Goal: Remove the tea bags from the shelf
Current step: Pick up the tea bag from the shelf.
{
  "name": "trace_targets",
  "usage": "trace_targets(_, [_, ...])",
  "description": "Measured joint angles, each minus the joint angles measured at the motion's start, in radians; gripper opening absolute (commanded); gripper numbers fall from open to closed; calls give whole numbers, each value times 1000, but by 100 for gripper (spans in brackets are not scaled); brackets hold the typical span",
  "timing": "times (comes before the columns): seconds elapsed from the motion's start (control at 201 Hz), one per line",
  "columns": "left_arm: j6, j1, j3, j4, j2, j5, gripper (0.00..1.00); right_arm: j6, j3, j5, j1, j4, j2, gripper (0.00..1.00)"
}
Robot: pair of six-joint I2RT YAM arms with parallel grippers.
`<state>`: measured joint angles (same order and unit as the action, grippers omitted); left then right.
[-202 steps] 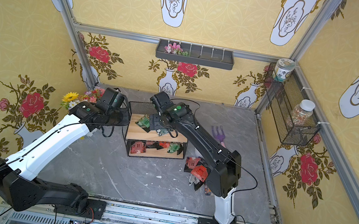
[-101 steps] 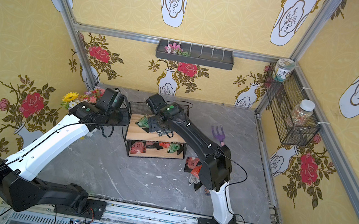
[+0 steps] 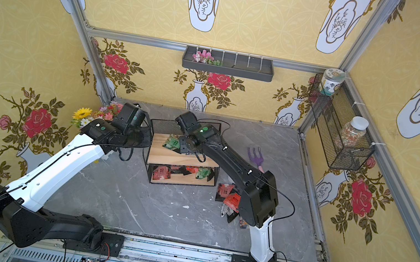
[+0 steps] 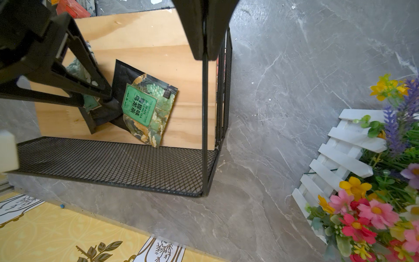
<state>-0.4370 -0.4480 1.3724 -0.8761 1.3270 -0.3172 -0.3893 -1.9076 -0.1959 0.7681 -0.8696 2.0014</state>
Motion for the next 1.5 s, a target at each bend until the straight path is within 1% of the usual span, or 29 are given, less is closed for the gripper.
trace_targets(0.159, [0, 0, 0, 0, 0, 0, 0, -11, 15, 6, -3, 2, -14, 39])
trace_targets(0.368, [0, 0, 0, -1, -1, 0, 0, -35, 27, 32, -12, -11, -32, 27])
trace_targets(0.617, [-2, 0, 0, -2, -3, 1, 0, -56, 22, 62, -16, -51, -48, 15])
trace_targets(0.831, [-5, 0, 0, -1, -4, 1, 0, -59, 15, 41, 0, -82, -105, 9])
trace_targets(0.991, [-8, 0, 0, -1, -4, 1, 0, -58, 34, 15, 23, -77, -171, 8])
trace_targets(1.1, [-8, 0, 0, -1, -4, 1, 0, -59, 90, 0, 44, -72, -232, 7])
trace_targets(1.25, [-8, 0, 0, -1, -4, 1, 0, -83, 218, -23, 101, -68, -338, 6])
trace_targets(1.384, [-8, 0, 0, -1, -5, 0, 0, -151, 388, -48, 167, -69, -447, 6])
trace_targets(1.503, [-8, 0, 0, -1, -6, 0, 0, -243, 566, -69, 179, -74, -564, 6])
